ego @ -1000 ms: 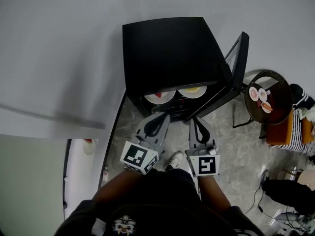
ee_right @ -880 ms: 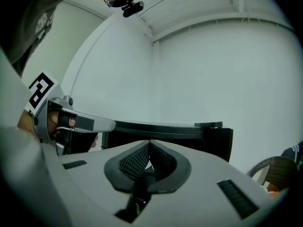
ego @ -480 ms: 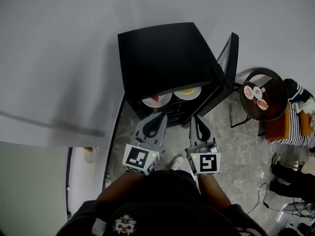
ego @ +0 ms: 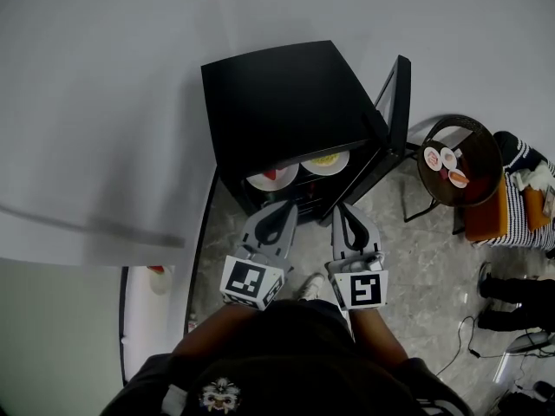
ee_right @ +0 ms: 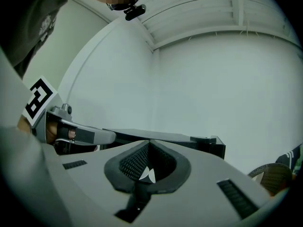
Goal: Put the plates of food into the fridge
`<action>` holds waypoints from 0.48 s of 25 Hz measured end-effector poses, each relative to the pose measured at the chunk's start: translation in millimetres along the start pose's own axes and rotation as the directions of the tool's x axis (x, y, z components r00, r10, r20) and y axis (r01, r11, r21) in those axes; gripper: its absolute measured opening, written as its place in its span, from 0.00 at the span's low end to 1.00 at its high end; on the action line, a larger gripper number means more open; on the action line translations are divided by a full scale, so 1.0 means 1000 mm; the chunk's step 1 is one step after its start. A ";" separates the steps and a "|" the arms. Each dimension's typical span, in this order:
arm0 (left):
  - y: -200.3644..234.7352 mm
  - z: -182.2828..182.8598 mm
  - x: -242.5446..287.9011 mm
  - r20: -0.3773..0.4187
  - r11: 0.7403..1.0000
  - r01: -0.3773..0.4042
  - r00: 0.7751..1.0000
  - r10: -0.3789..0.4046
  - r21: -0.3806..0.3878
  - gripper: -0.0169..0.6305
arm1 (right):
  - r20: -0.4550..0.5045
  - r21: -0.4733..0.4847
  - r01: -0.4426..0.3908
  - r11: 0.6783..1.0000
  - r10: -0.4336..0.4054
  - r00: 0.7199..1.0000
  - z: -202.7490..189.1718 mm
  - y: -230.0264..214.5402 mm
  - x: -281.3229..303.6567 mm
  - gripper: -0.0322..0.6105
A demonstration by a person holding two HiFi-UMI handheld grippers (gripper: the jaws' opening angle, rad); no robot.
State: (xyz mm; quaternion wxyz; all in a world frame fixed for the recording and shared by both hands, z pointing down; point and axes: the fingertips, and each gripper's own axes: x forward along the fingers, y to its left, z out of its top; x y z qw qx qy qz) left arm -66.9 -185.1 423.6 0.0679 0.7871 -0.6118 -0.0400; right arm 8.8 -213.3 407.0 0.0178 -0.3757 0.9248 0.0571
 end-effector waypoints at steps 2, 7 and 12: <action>0.001 0.000 0.000 -0.003 1.000 0.000 1.000 0.000 0.003 0.07 | 0.001 -0.007 0.000 1.000 0.000 1.000 0.000 0.002 0.000 0.09; 0.001 -0.001 -0.001 -0.009 1.000 -0.002 1.000 0.002 0.011 0.07 | 0.011 -0.026 -0.001 1.000 0.001 1.000 0.004 0.004 0.001 0.09; 0.003 -0.001 0.001 -0.011 1.000 -0.003 1.000 0.003 0.003 0.07 | 0.018 -0.043 -0.006 0.999 0.007 1.000 0.006 0.004 0.003 0.09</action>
